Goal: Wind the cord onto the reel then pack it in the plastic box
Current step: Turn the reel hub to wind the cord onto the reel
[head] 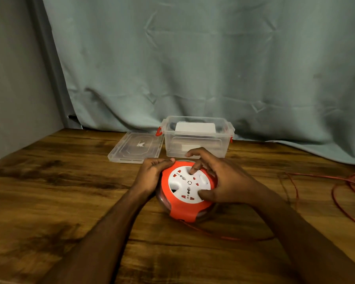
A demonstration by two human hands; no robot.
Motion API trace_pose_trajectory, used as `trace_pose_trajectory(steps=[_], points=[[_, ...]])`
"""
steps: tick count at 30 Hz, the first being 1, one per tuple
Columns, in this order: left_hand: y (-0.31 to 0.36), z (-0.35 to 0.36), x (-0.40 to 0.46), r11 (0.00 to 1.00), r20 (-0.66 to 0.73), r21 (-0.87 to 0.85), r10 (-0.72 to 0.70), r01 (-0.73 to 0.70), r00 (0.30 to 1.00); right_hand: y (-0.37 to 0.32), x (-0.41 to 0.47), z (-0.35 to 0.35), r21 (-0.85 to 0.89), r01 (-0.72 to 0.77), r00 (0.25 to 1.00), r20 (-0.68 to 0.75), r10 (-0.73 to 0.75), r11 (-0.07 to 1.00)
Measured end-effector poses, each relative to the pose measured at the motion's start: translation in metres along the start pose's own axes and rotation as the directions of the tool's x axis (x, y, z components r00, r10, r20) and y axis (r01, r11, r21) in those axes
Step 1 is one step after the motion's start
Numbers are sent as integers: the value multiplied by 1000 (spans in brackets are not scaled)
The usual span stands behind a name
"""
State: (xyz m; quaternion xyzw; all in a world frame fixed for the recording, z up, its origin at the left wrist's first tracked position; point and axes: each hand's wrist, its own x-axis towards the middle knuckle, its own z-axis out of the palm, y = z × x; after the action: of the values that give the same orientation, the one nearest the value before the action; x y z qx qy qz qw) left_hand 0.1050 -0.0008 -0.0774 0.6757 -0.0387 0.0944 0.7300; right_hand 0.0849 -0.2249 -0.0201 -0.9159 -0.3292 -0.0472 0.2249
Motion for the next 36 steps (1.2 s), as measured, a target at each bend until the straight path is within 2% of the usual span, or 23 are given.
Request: trace_pose_trajectory(steps=[8, 11, 18, 23, 30, 33, 36], points=[[-1, -1, 2, 1000, -12, -21, 13, -13, 1000, -9, 2, 13, -125, -58, 991, -124, 43, 990], [-2, -2, 4, 999, -15, -39, 16, -16, 1000, -16, 4, 22, -182, -82, 970, -241, 36, 980], [-4, -1, 6, 999, -15, -38, 21, -22, 1000, -17, 3, 19, -55, -71, 942, -333, 49, 996], [-2, -2, 3, 999, 23, -20, 25, -24, 999, -9, 4, 12, 81, -33, 988, -148, 45, 996], [1, -1, 0, 999, 20, -39, 25, -24, 999, 3, 6, 8, 197, -17, 1000, 13, 15, 980], [2, -1, -1, 999, 17, -32, 19, -18, 1000, 3, 5, 5, 212, -50, 998, 39, 43, 976], [1, -2, 1, 998, -23, -55, 15, -16, 1000, -1, 3, 5, 99, -38, 999, -31, 41, 994]])
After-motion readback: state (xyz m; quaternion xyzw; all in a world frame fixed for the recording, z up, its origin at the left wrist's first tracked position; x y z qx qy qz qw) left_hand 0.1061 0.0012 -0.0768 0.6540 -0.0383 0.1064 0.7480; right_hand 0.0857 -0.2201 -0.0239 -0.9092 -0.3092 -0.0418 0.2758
